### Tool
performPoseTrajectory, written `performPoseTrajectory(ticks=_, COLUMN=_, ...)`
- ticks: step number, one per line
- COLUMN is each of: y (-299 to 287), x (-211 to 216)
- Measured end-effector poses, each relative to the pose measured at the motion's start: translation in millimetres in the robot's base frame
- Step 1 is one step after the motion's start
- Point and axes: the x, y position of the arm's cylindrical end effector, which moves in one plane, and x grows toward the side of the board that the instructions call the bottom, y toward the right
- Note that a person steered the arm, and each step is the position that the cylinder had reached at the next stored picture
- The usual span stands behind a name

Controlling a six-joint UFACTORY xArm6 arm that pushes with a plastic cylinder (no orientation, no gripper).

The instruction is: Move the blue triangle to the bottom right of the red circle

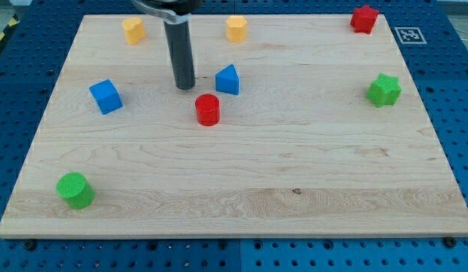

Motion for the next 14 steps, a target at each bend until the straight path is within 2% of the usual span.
performPoseTrajectory(ticks=1, y=7.1, x=-22.1)
performPoseTrajectory(ticks=3, y=69.8, x=-16.0)
performPoseTrajectory(ticks=6, y=78.2, x=-15.5)
performPoseTrajectory(ticks=9, y=117.8, x=-8.8)
performPoseTrajectory(ticks=12, y=90.6, x=-6.2)
performPoseTrajectory(ticks=13, y=93.4, x=23.4)
performPoseTrajectory(ticks=14, y=93.4, x=23.6)
